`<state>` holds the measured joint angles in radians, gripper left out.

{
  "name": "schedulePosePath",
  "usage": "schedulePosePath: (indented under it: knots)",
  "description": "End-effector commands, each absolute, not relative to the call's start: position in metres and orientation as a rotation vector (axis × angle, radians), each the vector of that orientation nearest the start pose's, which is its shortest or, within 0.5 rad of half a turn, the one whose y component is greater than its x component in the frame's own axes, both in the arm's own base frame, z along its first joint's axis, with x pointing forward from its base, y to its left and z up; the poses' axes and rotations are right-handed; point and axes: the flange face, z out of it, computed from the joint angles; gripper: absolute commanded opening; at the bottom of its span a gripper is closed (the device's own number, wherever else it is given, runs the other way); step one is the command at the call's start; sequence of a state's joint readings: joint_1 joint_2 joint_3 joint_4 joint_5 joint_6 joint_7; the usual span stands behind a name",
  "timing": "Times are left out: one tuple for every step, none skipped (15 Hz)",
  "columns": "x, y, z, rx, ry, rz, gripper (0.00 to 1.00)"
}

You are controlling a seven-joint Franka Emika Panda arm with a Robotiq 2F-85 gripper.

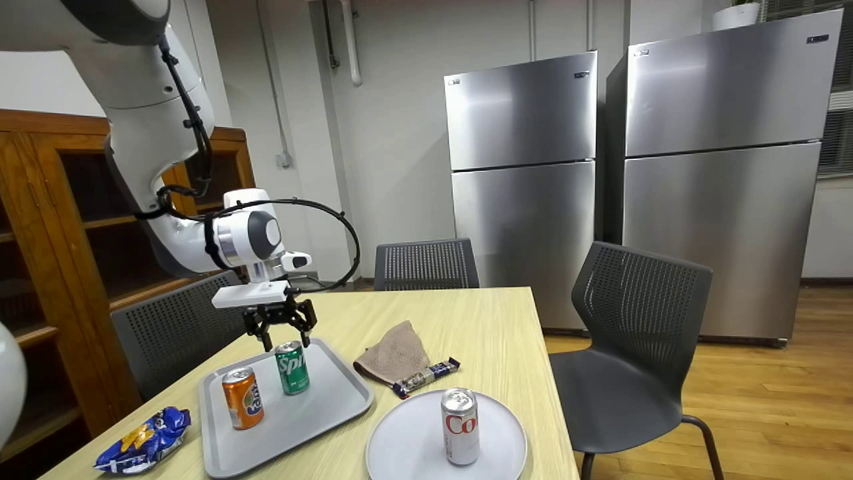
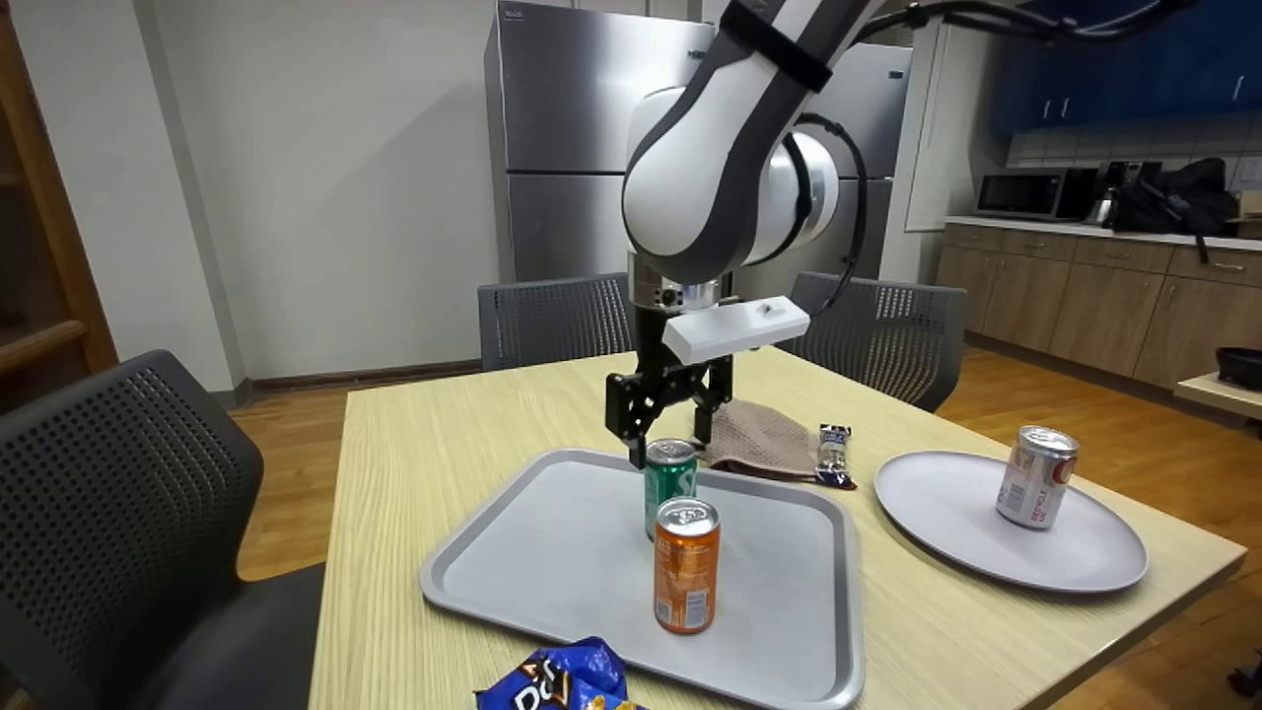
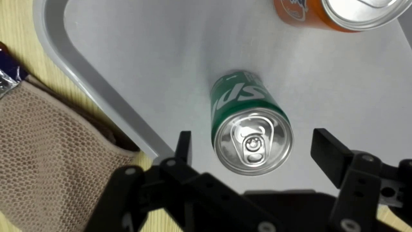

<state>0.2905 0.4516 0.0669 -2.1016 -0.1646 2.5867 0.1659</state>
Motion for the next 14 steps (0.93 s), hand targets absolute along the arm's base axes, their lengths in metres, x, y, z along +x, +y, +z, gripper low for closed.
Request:
schedulePosePath:
  knots:
    - [0.542,0.207,0.236,-3.124,-0.569,-0.127,1.0]
    - [0.541,0.207,0.243,-3.117,-0.585,-0.146,1.0]
    - [0.54,0.206,0.251,-3.124,-0.59,-0.182,1.0]
    - [0.539,0.204,0.259,-3.113,-0.598,-0.203,1.0]
    - [0.538,0.202,0.267,-3.113,-0.601,-0.23,1.0]
    - [0.536,0.2,0.276,-3.105,-0.607,-0.247,1.0]
    - [0.535,0.197,0.283,-3.105,-0.606,-0.272,1.0]
    - [0.533,0.194,0.289,-3.1,-0.612,-0.284,1.0]
    - [0.531,0.19,0.295,-3.1,-0.617,-0.303,1.0]
    - [0.528,0.185,0.3,-3.095,-0.62,-0.317,1.0]
    - [0.527,0.18,0.305,-3.093,-0.625,-0.33,1.0]
    - [0.524,0.174,0.308,-3.084,-0.634,-0.338,1.0]
    - [0.523,0.168,0.311,-3.073,-0.652,-0.339,1.0]
    - [0.521,0.162,0.313,-3.063,-0.674,-0.339,1.0]
